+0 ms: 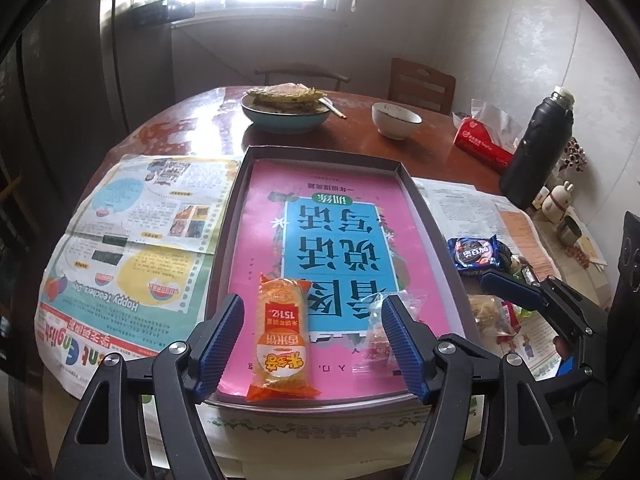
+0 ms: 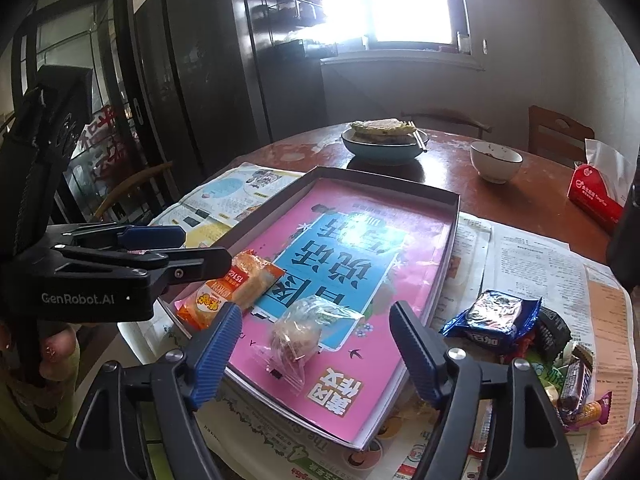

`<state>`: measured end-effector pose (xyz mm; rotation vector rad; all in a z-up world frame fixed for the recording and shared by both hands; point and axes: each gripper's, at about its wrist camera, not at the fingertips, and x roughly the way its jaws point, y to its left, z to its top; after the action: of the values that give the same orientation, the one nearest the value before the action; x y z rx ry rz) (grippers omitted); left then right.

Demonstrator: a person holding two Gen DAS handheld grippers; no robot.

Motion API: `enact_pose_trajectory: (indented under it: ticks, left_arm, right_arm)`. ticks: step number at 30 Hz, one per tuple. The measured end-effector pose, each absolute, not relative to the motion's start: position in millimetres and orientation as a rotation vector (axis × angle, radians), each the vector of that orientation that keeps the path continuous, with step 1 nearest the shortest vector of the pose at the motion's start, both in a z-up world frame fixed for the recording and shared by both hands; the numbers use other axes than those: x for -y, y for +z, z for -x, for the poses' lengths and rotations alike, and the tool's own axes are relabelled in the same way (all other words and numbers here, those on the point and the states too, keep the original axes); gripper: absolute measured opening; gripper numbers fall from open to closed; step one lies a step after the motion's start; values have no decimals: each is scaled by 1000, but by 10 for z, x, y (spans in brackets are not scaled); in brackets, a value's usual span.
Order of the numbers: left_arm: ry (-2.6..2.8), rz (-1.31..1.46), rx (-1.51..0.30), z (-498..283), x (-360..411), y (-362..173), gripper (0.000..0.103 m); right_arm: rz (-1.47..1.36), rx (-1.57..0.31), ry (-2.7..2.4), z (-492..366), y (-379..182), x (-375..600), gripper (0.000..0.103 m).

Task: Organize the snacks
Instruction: 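Move both open tools back toward the snack pile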

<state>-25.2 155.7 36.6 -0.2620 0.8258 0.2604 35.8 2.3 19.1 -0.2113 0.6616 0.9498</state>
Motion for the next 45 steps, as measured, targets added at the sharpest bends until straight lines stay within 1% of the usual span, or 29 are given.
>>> enact_pose_trajectory:
  ticks: [22, 45]
  left_arm:
    - [222, 241, -779, 250, -1338, 579, 73]
    - [142, 208, -752, 149, -983, 772, 73]
  right_arm:
    - [173, -604, 928, -327, 385, 207, 77]
    - [88, -531, 801, -431, 611, 842, 80]
